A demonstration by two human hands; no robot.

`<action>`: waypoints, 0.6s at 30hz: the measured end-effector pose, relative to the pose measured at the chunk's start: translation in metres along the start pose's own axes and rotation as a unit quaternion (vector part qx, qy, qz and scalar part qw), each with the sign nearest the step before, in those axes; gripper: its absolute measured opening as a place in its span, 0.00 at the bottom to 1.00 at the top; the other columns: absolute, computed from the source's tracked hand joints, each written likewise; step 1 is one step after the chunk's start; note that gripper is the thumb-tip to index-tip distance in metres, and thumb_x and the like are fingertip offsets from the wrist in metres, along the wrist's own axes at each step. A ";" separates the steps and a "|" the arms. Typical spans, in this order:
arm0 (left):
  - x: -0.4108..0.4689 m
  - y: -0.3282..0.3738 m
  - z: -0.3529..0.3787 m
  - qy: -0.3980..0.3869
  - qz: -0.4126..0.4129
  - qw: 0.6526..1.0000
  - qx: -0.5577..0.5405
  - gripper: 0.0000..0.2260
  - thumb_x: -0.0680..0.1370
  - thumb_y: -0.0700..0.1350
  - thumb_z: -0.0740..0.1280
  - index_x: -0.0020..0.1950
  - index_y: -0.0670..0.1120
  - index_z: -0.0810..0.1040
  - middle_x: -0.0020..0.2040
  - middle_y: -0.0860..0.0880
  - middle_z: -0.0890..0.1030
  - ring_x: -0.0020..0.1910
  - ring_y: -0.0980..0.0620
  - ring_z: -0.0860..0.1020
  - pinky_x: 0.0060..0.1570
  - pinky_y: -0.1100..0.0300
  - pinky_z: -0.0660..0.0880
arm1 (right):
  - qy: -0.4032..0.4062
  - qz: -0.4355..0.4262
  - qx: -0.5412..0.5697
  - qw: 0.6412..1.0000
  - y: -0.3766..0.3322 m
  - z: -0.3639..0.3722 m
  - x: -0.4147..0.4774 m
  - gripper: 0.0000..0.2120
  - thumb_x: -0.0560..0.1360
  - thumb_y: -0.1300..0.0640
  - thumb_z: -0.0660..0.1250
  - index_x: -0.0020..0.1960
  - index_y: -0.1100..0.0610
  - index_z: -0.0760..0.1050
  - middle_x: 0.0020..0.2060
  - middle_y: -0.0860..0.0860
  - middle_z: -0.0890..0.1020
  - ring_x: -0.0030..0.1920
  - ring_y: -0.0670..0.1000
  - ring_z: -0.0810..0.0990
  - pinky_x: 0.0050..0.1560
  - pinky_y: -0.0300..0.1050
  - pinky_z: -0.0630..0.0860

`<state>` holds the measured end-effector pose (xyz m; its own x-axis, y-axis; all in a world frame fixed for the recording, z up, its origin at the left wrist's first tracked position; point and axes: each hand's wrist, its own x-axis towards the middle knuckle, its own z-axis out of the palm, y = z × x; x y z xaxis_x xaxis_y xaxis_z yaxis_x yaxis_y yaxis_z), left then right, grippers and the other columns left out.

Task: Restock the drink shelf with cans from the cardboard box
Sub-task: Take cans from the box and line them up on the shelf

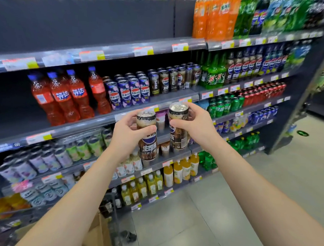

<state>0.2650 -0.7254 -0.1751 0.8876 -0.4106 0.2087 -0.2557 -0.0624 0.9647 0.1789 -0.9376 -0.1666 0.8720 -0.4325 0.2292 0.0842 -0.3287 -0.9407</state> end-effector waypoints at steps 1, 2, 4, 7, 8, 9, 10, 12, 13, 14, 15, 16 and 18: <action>0.008 0.000 0.004 0.003 0.004 1.000 0.004 0.26 0.71 0.46 0.82 0.66 0.58 0.78 0.56 0.60 0.84 0.54 0.58 0.83 0.54 0.56 0.81 | -0.003 -0.004 -0.001 1.000 0.002 -0.002 0.008 0.38 0.66 0.46 0.81 0.73 0.46 0.72 0.62 0.40 0.80 0.62 0.42 0.77 0.65 0.49 0.75; 0.016 -0.001 0.008 0.004 0.008 1.000 0.006 0.26 0.71 0.46 0.82 0.67 0.57 0.78 0.56 0.60 0.84 0.55 0.56 0.83 0.56 0.54 0.81 | -0.005 -0.009 -0.003 1.000 0.004 -0.004 0.017 0.36 0.67 0.47 0.81 0.72 0.46 0.72 0.61 0.40 0.81 0.61 0.42 0.77 0.65 0.50 0.75; 0.036 -0.006 0.015 0.010 0.010 1.000 0.003 0.28 0.71 0.46 0.82 0.69 0.56 0.78 0.56 0.60 0.84 0.55 0.56 0.84 0.56 0.52 0.82 | 0.002 -0.017 -0.010 1.000 0.010 -0.007 0.036 0.35 0.67 0.45 0.80 0.71 0.44 0.73 0.61 0.42 0.80 0.62 0.47 0.78 0.64 0.52 0.75; 0.070 -0.013 0.024 0.005 0.019 1.000 0.003 0.28 0.71 0.46 0.82 0.69 0.56 0.77 0.58 0.59 0.84 0.52 0.61 0.84 0.53 0.57 0.82 | 0.003 -0.023 -0.014 1.000 0.022 -0.010 0.072 0.32 0.68 0.46 0.80 0.70 0.44 0.74 0.60 0.41 0.80 0.62 0.46 0.77 0.63 0.51 0.75; 0.084 -0.017 0.026 0.003 0.023 1.000 0.005 0.28 0.71 0.46 0.82 0.68 0.56 0.77 0.57 0.59 0.84 0.52 0.63 0.84 0.52 0.59 0.82 | -0.004 -0.029 -0.021 0.999 0.026 -0.010 0.087 0.30 0.68 0.46 0.80 0.68 0.43 0.76 0.59 0.41 0.80 0.62 0.45 0.77 0.64 0.52 0.76; 0.097 -0.020 0.029 0.004 0.027 1.000 0.003 0.27 0.71 0.45 0.81 0.67 0.56 0.78 0.55 0.60 0.84 0.50 0.65 0.84 0.51 0.62 0.82 | -0.016 -0.038 -0.033 0.999 0.029 -0.010 0.102 0.28 0.68 0.45 0.79 0.66 0.41 0.77 0.60 0.40 0.81 0.62 0.45 0.77 0.64 0.53 0.76; 0.112 -0.023 0.031 0.007 0.031 0.999 0.002 0.25 0.72 0.43 0.81 0.66 0.56 0.77 0.53 0.63 0.84 0.48 0.69 0.83 0.48 0.66 0.81 | -0.023 -0.042 -0.043 0.998 0.033 -0.009 0.119 0.27 0.67 0.43 0.79 0.65 0.39 0.77 0.60 0.40 0.81 0.62 0.46 0.77 0.64 0.54 0.76; 0.143 -0.027 0.033 0.010 0.034 0.999 0.012 0.24 0.72 0.41 0.80 0.62 0.60 0.77 0.48 0.67 0.82 0.45 0.74 0.80 0.43 0.72 0.78 | -0.028 -0.042 -0.037 0.998 0.041 -0.008 0.155 0.27 0.66 0.44 0.80 0.63 0.38 0.78 0.61 0.39 0.81 0.62 0.47 0.79 0.63 0.56 0.77; 0.158 -0.029 0.033 0.014 0.037 0.999 0.016 0.25 0.72 0.42 0.81 0.62 0.62 0.77 0.49 0.66 0.83 0.47 0.72 0.81 0.45 0.70 0.79 | -0.027 -0.039 -0.032 0.998 0.047 -0.007 0.173 0.27 0.66 0.44 0.80 0.64 0.39 0.78 0.61 0.39 0.81 0.63 0.47 0.79 0.63 0.56 0.78; 0.172 -0.031 0.033 0.018 0.038 0.999 0.018 0.25 0.71 0.43 0.81 0.63 0.62 0.78 0.53 0.63 0.84 0.49 0.68 0.83 0.48 0.66 0.81 | -0.022 -0.036 -0.028 0.999 0.051 -0.004 0.190 0.29 0.66 0.45 0.80 0.66 0.40 0.77 0.62 0.39 0.81 0.64 0.47 0.78 0.64 0.56 0.77; 0.185 -0.032 0.032 0.023 0.039 0.999 0.019 0.27 0.71 0.44 0.82 0.65 0.61 0.78 0.57 0.59 0.84 0.50 0.65 0.83 0.49 0.64 0.82 | -0.017 -0.035 -0.028 0.999 0.054 -0.002 0.205 0.32 0.66 0.44 0.80 0.68 0.41 0.76 0.64 0.39 0.80 0.66 0.47 0.76 0.66 0.56 0.76; 0.199 -0.034 0.031 0.028 0.038 0.999 0.018 0.27 0.71 0.43 0.82 0.66 0.58 0.78 0.58 0.57 0.84 0.51 0.64 0.84 0.49 0.64 0.82 | -0.013 -0.034 -0.030 0.999 0.059 0.001 0.221 0.34 0.66 0.44 0.80 0.69 0.42 0.75 0.65 0.40 0.79 0.68 0.47 0.75 0.67 0.56 0.75; 0.224 -0.038 0.029 0.038 0.041 0.998 0.016 0.27 0.72 0.42 0.81 0.67 0.56 0.78 0.57 0.56 0.85 0.51 0.61 0.84 0.51 0.61 0.83 | -0.011 -0.031 -0.037 0.999 0.068 0.007 0.250 0.37 0.65 0.43 0.80 0.72 0.42 0.73 0.68 0.41 0.77 0.68 0.47 0.74 0.67 0.56 0.74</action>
<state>0.4623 -0.8417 -0.1697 0.8896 -0.3446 0.2996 -0.3399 -0.0616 0.9384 0.4058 -1.0624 -0.1745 0.8763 -0.3916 0.2807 0.1033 -0.4163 -0.9034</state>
